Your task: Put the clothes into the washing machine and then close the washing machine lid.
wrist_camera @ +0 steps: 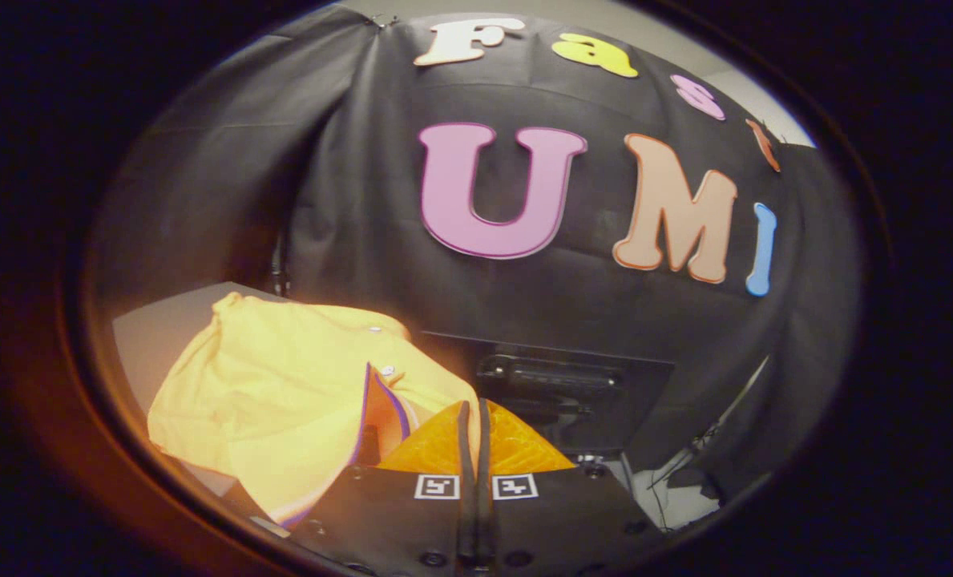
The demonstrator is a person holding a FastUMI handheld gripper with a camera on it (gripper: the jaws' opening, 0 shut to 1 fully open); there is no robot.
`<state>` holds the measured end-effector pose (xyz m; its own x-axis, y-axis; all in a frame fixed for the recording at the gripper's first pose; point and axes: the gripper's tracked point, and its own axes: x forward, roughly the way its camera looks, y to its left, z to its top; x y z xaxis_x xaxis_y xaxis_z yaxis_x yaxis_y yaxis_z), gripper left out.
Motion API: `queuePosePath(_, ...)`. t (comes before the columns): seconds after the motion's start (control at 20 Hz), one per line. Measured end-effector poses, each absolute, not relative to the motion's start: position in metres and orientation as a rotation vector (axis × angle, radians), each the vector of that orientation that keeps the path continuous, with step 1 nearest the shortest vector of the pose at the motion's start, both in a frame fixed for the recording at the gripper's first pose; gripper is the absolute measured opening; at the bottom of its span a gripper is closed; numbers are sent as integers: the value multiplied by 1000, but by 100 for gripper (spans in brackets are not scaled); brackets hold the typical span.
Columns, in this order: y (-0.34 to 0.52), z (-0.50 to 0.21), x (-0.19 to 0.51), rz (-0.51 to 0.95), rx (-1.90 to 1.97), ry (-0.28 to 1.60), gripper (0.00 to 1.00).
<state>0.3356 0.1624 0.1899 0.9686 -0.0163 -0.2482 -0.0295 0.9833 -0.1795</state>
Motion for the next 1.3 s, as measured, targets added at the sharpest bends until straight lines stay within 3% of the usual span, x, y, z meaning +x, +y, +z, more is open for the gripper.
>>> queuePosePath(0.3,99,170,366,-154,-264,277,1)
queuePosePath(0.75,96,95,362,-117,-182,421,6)
queuePosePath(0.85,89,94,363,-126,-174,403,9)
queuePosePath(1.3,74,125,370,-154,-122,337,6)
